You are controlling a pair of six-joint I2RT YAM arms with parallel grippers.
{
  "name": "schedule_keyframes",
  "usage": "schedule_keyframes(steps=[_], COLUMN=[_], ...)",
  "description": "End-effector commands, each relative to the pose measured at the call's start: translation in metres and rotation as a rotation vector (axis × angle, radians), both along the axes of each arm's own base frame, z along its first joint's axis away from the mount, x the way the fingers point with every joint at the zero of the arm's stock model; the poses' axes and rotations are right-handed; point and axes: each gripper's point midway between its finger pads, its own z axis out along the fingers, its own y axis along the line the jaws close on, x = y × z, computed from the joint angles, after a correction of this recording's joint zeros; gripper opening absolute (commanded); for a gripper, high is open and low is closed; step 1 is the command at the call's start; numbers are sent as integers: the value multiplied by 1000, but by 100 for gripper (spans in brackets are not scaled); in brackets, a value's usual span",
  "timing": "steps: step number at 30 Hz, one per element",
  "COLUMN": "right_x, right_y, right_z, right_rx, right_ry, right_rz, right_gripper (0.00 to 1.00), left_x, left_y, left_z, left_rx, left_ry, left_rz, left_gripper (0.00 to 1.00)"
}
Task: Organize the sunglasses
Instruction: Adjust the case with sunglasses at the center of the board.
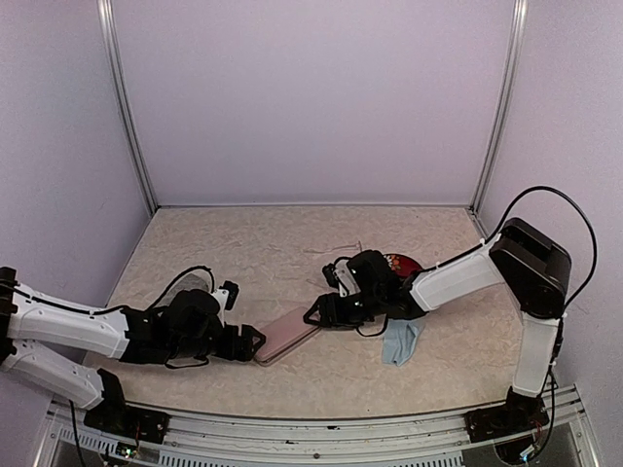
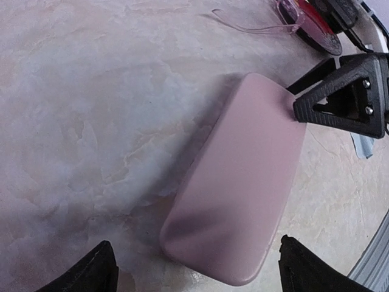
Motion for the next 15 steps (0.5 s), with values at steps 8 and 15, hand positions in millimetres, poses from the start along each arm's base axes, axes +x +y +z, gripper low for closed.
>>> schedule_keyframes(steps=[8,15], right_x=[-11,-22], right_y=[2,-2], right_z=[-17,-33], right_rx=[-15,-83], right_ry=[30,33], right_rz=[54,82], right_gripper=[55,45], left_x=[-9,-33], left_y=[-8,-2], left_z=[-40,-69], left_rx=[-11,51], left_ry=[115,168], left_rz=[-23,-17], left_gripper=[70,64])
